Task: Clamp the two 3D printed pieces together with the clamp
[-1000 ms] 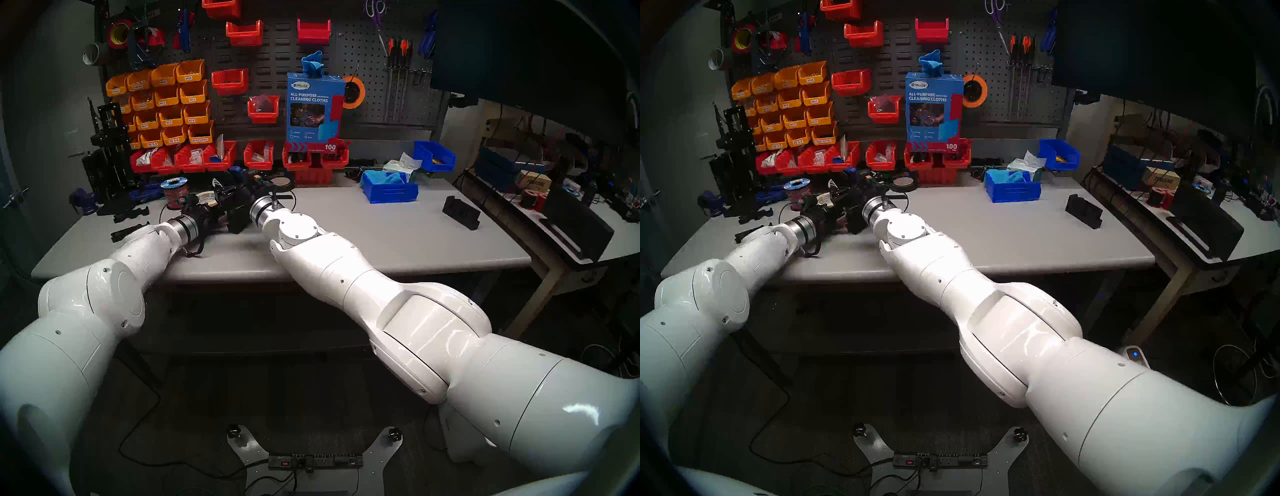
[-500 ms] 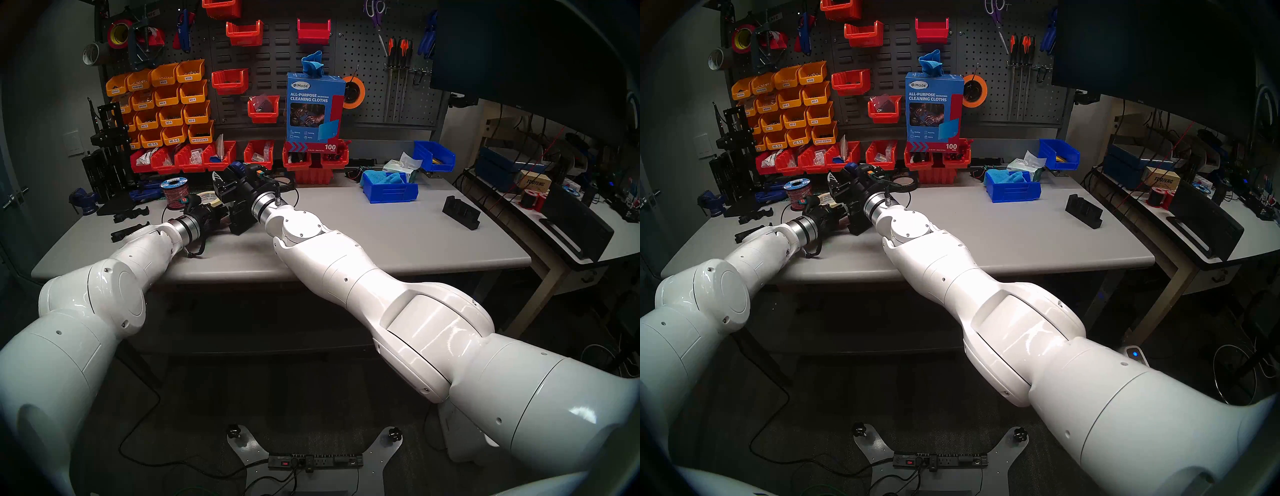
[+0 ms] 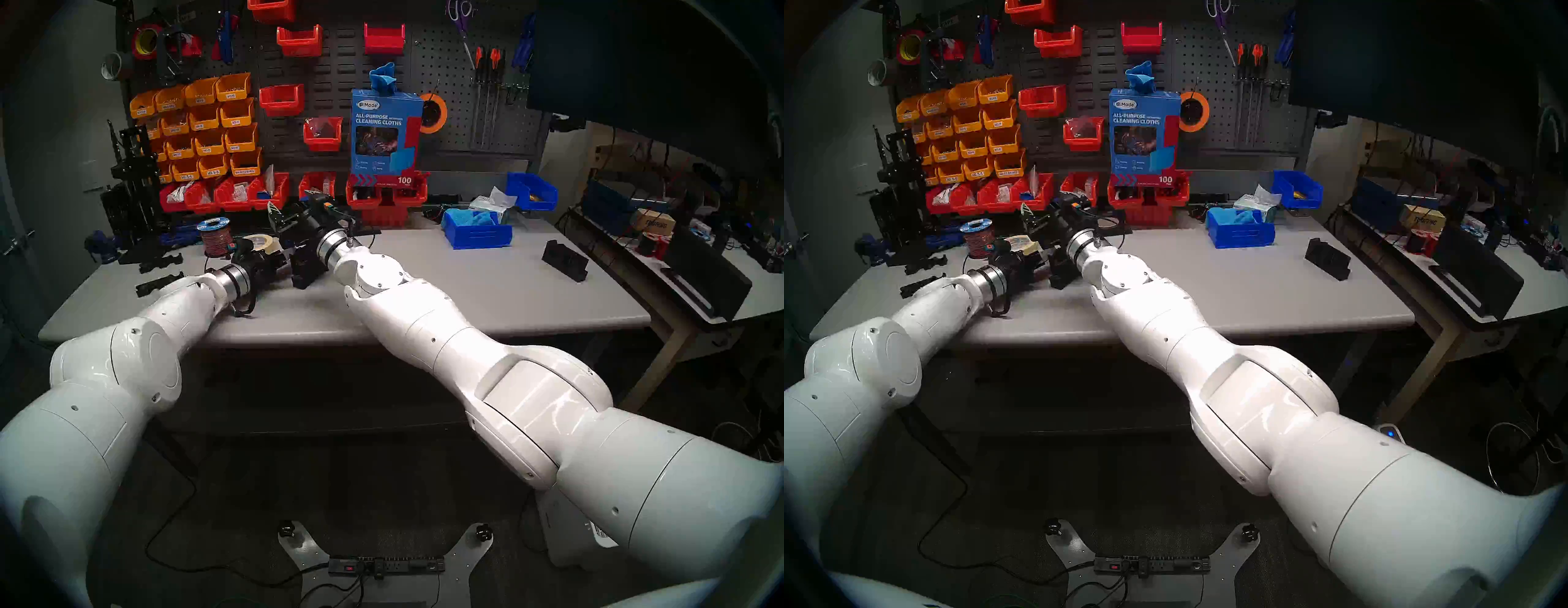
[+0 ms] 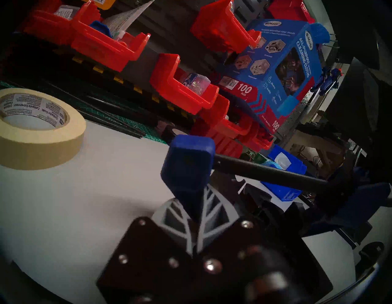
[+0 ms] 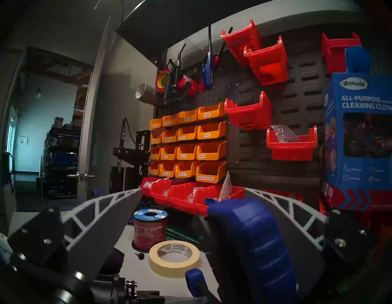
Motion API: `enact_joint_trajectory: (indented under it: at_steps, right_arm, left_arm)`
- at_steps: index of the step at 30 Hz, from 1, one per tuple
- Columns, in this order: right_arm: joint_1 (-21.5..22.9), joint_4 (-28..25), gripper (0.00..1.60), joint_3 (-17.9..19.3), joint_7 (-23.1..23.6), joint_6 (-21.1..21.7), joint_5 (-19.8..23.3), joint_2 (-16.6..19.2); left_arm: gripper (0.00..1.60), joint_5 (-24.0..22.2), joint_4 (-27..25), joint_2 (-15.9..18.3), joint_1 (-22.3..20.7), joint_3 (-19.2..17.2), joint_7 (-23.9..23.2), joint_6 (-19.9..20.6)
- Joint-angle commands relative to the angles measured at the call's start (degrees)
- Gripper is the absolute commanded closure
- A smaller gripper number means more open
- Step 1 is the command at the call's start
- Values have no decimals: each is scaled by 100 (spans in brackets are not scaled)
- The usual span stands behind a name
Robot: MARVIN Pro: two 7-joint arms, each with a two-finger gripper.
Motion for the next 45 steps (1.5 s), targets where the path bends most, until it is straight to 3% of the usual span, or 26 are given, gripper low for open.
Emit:
enact_joint_trajectory:
  at_steps: [1,34,37,45]
  right_arm:
    - [139,-331,3,69,-8,-163,-5,36]
    - [-616,-554,11,264,-193,-112,-25,536]
    - [-672,-593,19,278,-247,-127,-30,579]
    - [-796,-730,16,285,-359,-144,-49,654]
  left_arm:
    - [160,-30,-22,-106,-35,-5,-262,12]
    - [160,-93,-80,-91,2,56,-448,106]
    - [160,-95,-86,-90,6,61,-467,115]
    - [160,-121,-96,-87,16,67,-544,149]
